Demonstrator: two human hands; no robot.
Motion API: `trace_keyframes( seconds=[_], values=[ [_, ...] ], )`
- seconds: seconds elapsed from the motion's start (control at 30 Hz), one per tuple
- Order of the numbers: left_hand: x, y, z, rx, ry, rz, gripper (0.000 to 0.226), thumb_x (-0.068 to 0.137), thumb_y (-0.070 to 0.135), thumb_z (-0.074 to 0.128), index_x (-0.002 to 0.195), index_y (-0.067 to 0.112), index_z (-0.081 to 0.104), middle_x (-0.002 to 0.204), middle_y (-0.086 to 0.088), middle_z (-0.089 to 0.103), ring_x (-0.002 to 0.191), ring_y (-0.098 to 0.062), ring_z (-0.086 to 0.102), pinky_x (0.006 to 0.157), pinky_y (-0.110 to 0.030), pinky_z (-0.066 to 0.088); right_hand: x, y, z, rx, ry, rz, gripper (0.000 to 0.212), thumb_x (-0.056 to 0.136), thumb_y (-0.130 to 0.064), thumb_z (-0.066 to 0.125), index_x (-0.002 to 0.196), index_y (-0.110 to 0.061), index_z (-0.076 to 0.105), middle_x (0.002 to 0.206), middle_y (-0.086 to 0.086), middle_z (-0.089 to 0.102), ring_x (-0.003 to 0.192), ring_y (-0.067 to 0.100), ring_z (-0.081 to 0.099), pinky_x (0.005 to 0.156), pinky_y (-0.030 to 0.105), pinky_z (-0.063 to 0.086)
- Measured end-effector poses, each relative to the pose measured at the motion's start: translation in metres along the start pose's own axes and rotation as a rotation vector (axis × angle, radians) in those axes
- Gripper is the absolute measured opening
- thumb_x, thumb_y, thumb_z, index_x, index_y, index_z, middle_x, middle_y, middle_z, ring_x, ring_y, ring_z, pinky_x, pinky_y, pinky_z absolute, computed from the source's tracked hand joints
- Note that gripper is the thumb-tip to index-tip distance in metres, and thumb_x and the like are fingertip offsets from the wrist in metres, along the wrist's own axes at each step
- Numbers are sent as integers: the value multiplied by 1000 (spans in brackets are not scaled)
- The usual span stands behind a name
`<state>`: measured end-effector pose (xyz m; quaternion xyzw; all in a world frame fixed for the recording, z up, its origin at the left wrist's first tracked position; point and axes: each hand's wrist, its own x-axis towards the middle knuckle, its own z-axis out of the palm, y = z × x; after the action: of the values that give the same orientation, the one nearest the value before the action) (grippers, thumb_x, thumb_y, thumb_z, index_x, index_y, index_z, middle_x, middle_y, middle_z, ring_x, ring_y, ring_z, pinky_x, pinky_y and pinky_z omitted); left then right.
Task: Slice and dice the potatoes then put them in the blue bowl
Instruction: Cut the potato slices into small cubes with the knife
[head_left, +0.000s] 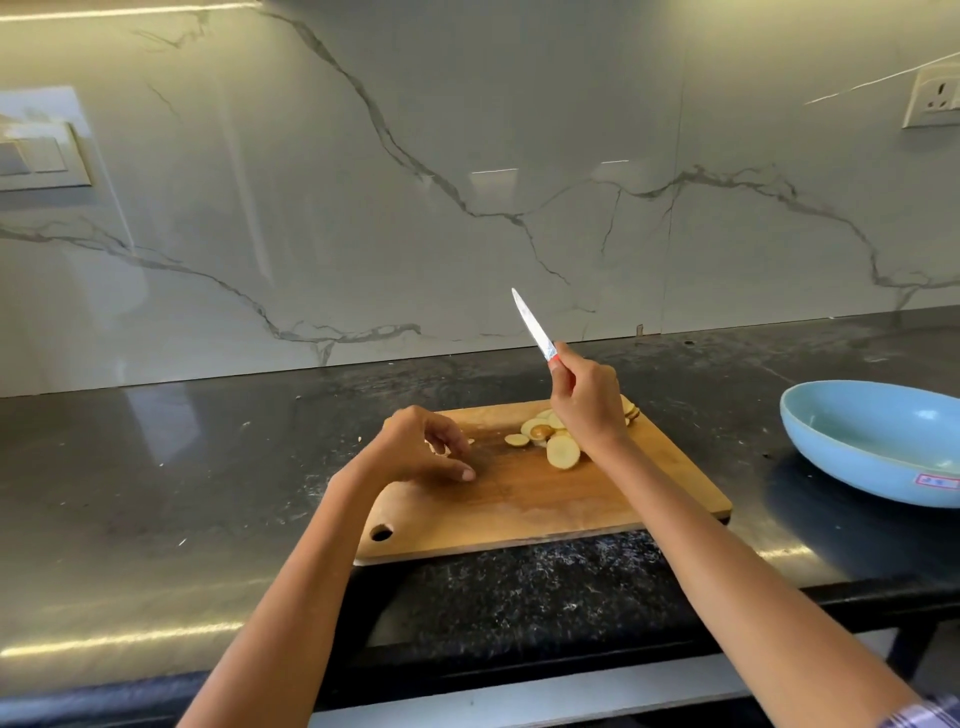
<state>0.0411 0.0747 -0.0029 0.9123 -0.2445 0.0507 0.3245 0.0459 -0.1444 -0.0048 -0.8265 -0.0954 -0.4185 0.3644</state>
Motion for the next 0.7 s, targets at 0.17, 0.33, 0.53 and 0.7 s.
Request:
trace_keyframes(
  seconds=[0.17,0.33,0.53,0.7],
  values=[
    [1,-7,0,152,318,48,12,82,4,67,88,12,73,81,2,67,67,-1,53,61,-11,40,-2,2,-1,-7,-8,27,29,97,-8,46,121,4,58,86,17,69,64,13,56,51,17,43],
    [2,11,16,203,333,145,16,87,4,60,98,9,71,95,-3,69,78,-8,54,69,-17,42,-1,2,0,-31,-31,34,28,97,-9,45,120,2,59,84,16,68,64,12,55,50,14,39],
    [29,37,50,196,185,-41,53,85,34,65,130,11,49,112,-8,64,101,-21,59,84,-27,46,-1,3,3,-44,-45,62,30,98,-11,45,122,-2,59,87,15,69,66,10,55,49,12,37],
    [39,33,60,145,166,-34,53,84,30,67,129,11,47,110,-9,65,96,-20,61,87,-30,50,-1,2,2,-57,-47,44,31,98,-10,45,125,-2,57,83,13,68,61,9,53,48,11,34]
  ],
)
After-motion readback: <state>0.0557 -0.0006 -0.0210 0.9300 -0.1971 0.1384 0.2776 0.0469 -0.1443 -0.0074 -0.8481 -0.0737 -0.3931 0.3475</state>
